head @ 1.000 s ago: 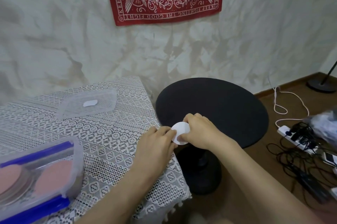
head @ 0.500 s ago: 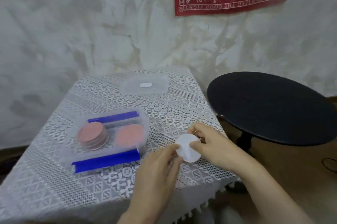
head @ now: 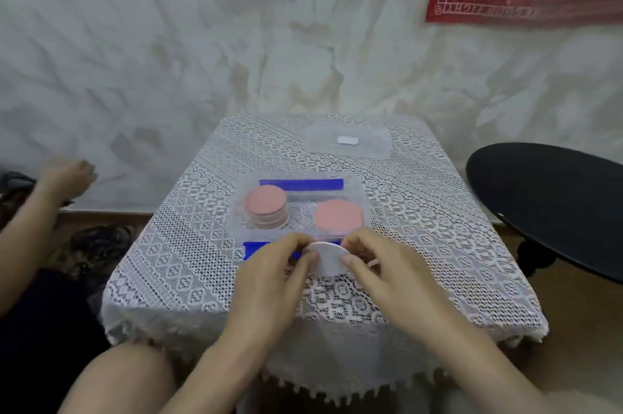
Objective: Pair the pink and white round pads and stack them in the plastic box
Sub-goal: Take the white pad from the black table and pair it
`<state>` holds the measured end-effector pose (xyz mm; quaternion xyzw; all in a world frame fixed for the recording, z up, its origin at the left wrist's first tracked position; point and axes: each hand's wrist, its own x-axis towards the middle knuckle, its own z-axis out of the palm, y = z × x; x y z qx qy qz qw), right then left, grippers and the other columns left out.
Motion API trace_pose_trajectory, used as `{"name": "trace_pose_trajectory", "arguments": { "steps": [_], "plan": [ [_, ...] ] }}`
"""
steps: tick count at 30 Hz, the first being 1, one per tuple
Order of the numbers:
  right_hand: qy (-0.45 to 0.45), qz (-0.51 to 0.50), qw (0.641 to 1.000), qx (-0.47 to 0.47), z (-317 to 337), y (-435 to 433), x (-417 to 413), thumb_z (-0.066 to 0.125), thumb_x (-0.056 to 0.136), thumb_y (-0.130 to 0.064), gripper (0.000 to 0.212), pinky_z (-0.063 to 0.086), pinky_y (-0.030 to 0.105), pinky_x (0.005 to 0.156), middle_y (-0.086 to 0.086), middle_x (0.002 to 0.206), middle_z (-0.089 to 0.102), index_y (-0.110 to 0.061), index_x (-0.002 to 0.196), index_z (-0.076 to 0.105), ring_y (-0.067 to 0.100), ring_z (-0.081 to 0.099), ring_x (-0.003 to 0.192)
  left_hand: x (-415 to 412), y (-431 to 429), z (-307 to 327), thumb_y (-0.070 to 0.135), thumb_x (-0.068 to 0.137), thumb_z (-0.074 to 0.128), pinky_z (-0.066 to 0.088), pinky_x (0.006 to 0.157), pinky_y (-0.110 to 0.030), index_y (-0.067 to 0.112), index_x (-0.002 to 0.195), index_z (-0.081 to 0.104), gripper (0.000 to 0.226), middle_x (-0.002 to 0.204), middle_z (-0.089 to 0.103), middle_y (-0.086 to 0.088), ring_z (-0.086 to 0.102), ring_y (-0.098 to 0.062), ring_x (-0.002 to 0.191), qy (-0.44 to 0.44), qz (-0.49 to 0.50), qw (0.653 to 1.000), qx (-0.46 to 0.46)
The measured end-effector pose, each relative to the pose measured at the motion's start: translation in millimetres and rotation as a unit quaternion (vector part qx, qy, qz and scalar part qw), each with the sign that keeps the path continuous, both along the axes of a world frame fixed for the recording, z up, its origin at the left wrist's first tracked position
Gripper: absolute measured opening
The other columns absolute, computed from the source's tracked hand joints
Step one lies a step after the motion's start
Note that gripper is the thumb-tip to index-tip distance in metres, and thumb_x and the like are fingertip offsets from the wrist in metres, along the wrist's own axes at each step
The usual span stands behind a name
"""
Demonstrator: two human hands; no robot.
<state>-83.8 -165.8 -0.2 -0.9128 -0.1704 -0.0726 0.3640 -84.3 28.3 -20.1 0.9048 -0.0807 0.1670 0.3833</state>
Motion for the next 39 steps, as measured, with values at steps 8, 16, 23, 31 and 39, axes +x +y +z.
{"name": "trace_pose_trajectory", "arguments": {
  "steps": [8,16,23,31,39],
  "plan": [
    [-0.035,-0.011,0.999,-0.035,-13,7,0,0.058,0.100,-0.034,0.006,0.045,0.026,0.062,-0.015,0.073,0.063,-0.031,0.097,0.063,0.006,0.059,0.069,-7,8,-9,0.026,0.094,0.066,0.036,0.063,-0.007,0.033,0.110,0.067,0.017,0.073,0.056,0.032,0.052,0.010,0.070,-0.031,-0.039,0.998,0.026],
    [-0.027,-0.009,0.999,-0.027,-4,10,-1,0.058,0.098,-0.037,0.007,0.053,0.031,0.070,-0.020,0.084,0.069,-0.036,0.103,0.064,0.002,0.065,0.078,-4,16,-2,0.031,0.095,0.062,0.034,0.065,-0.002,0.035,0.118,0.065,0.023,0.076,0.055,0.031,0.051,0.015,0.070,-0.025,-0.042,0.997,0.054],
    [-0.041,-0.012,0.999,-0.033,28,31,11,0.063,0.097,-0.036,0.008,0.041,0.011,0.062,-0.023,0.079,0.065,-0.035,0.103,0.067,-0.003,0.062,0.075,7,38,27,0.029,0.092,0.061,0.035,0.056,-0.012,0.041,0.117,0.063,0.028,0.074,0.057,0.032,0.054,0.001,0.065,-0.024,-0.021,0.998,0.056],
    [0.014,-0.016,0.999,-0.028,48,67,61,0.057,0.098,-0.029,0.005,0.047,0.029,0.070,-0.015,0.079,0.068,-0.030,0.100,0.062,0.002,0.060,0.073,49,72,46,0.038,0.095,0.059,0.031,0.059,-0.015,0.035,0.119,0.065,0.025,0.088,0.060,0.020,0.052,0.007,0.071,-0.017,0.037,0.996,0.080],
    [0.093,-0.014,0.996,-0.011,43,92,114,0.057,0.097,-0.020,0.014,0.043,0.032,0.063,-0.004,0.078,0.073,-0.030,0.107,0.056,0.011,0.059,0.065,67,92,28,0.054,0.094,0.047,0.052,0.077,-0.039,0.037,0.142,0.052,0.052,0.130,0.046,0.019,0.053,-0.007,0.071,0.044,0.056,0.995,0.076]
  ]
}}
